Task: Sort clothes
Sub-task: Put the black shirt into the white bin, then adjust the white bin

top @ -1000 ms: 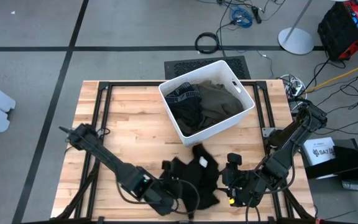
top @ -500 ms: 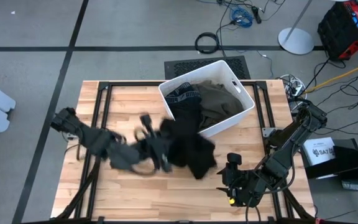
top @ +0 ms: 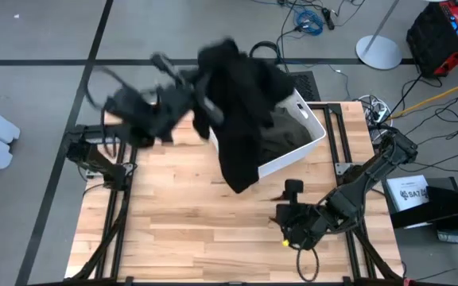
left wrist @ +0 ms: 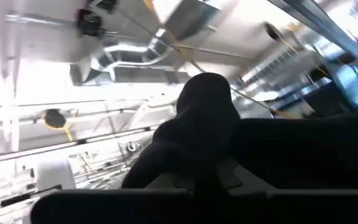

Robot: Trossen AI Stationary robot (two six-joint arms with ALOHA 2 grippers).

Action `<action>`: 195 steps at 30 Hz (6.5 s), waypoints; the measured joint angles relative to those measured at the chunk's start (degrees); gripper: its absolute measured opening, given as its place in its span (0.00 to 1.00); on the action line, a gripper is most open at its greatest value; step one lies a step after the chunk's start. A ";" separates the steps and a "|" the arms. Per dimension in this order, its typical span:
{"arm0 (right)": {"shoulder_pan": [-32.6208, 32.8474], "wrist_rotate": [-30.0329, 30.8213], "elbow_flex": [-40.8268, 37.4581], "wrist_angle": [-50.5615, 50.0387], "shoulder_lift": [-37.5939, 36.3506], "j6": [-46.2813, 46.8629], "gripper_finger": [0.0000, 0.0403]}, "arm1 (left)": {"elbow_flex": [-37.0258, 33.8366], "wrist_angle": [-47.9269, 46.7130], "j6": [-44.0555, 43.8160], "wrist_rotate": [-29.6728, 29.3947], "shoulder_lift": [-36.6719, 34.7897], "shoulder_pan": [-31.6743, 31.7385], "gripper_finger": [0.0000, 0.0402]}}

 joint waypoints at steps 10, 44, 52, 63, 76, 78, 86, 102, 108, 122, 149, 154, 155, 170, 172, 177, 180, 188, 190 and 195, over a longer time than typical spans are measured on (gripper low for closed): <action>-8.06 6.69 -2.39 -3.04 -0.04 -5.16 0.60 | 7.86 2.00 -27.04 23.80 7.15 21.66 0.02; -16.34 -9.83 -10.51 -11.00 -19.37 -10.74 0.60 | 26.25 -53.26 -53.34 41.17 34.47 26.48 0.02; -15.88 -9.39 -10.51 -10.80 -28.16 -8.58 0.60 | 26.27 -67.27 -53.20 40.77 40.35 23.11 0.02; -15.88 -7.92 -10.49 -10.63 -31.08 -8.26 0.60 | 26.38 -82.15 -48.54 41.10 45.05 17.24 0.02; -15.89 -4.77 -10.49 -10.63 -30.77 -9.82 0.60 | 26.51 -93.80 -45.53 36.88 34.96 14.28 0.02; -15.89 -4.73 -10.49 -10.64 -30.77 -9.87 0.60 | 26.60 -93.38 -44.06 36.74 33.29 14.44 0.02; -15.89 -4.74 -10.49 -10.30 -30.77 -10.08 0.60 | 26.42 -93.13 -43.93 36.74 33.30 15.37 0.03; -15.89 -4.83 -10.49 -10.30 -30.77 -10.08 0.60 | 26.58 -104.01 -47.84 33.67 27.99 13.12 0.48; -15.88 -4.82 -10.49 -10.34 -30.77 -10.37 0.60 | 26.69 -90.52 -46.49 33.74 23.45 13.42 0.48; -15.89 -4.82 -10.49 -10.29 -30.77 -11.15 0.60 | 26.62 -60.35 -53.45 32.73 37.68 21.19 0.48; -15.89 -4.68 -10.49 -10.67 -30.75 -11.15 0.60 | 26.66 -84.83 -50.47 35.44 41.14 20.15 0.48; -15.89 -4.72 -10.51 -10.67 -30.75 -11.15 0.60 | 26.53 -84.44 -50.39 35.44 38.70 20.15 0.48; -15.89 -4.72 -10.51 -10.68 -30.75 -11.15 0.60 | 26.55 -84.40 -50.38 35.44 37.77 20.14 0.48; -15.89 -4.76 -10.51 -10.59 -30.75 -12.01 0.60 | 26.64 -83.33 -51.41 34.85 20.37 19.42 0.48; -15.89 -4.74 -10.51 -10.16 -30.75 -12.03 0.60 | 26.64 -83.94 -52.21 35.23 17.87 18.65 0.48; -15.86 -5.36 -10.51 -8.48 -30.75 -11.16 0.60 | 26.64 -91.38 -52.46 34.93 13.28 15.96 0.48; -15.86 -5.35 -10.51 -8.97 -30.75 -9.71 0.60 | 26.64 -98.56 -55.01 33.20 12.81 13.30 0.48; -15.86 -5.09 -10.51 -9.01 -30.75 -8.80 0.60 | 21.15 -104.60 -59.98 35.68 14.41 2.00 0.48; -15.86 -5.07 -10.51 -8.99 -30.75 -8.83 0.60 | 19.91 -104.54 -60.00 36.33 14.72 -0.73 0.48; -15.88 -5.07 -10.51 -9.01 -30.75 -8.97 0.60 | 14.89 -103.60 -60.02 39.80 14.60 -7.29 0.48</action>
